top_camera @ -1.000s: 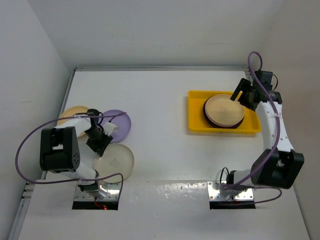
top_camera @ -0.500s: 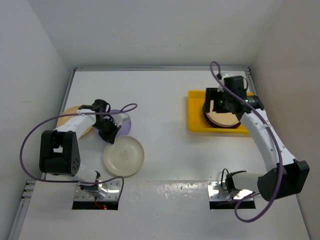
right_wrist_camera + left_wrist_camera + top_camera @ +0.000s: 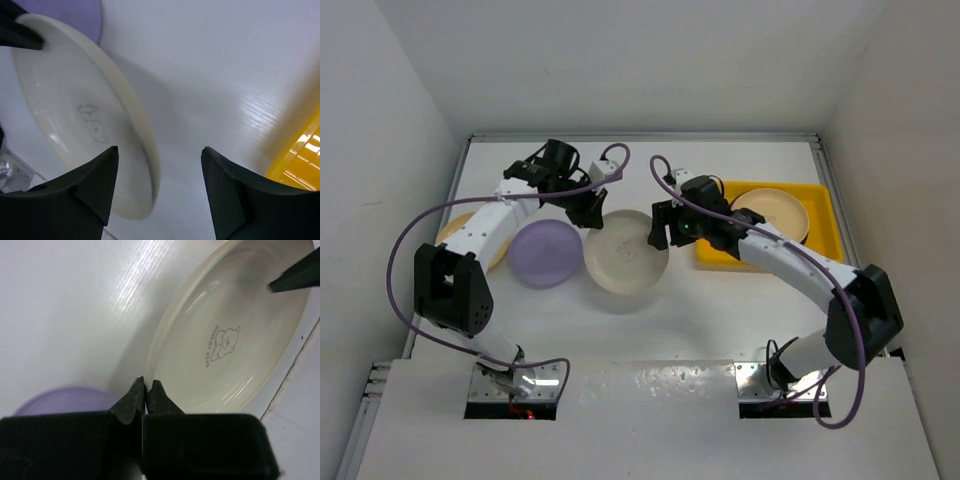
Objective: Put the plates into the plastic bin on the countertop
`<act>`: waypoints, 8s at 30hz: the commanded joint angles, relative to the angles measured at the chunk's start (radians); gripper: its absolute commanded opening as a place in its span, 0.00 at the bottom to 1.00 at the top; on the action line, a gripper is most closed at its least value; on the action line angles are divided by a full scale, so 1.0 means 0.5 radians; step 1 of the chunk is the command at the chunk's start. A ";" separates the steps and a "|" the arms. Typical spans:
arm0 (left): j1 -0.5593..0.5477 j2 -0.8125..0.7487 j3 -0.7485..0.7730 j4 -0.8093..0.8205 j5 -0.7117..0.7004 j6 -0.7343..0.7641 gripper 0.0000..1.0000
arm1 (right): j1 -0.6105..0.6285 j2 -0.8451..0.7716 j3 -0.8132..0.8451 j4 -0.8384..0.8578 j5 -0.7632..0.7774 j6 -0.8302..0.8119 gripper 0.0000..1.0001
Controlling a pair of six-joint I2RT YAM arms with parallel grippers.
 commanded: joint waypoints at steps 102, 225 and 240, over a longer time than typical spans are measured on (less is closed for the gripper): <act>1.524 0.193 0.325 0.031 -0.900 -0.553 1.00 | -1.766 -0.090 0.210 -0.857 -0.162 0.509 0.00; 0.605 -0.135 -0.079 -0.039 -0.467 -0.295 1.00 | -1.763 -1.602 -0.965 -1.287 0.022 0.781 1.00; 0.586 -0.595 -0.546 0.038 -0.670 -0.277 1.00 | -1.763 -1.897 -1.054 -1.394 -0.193 0.579 1.00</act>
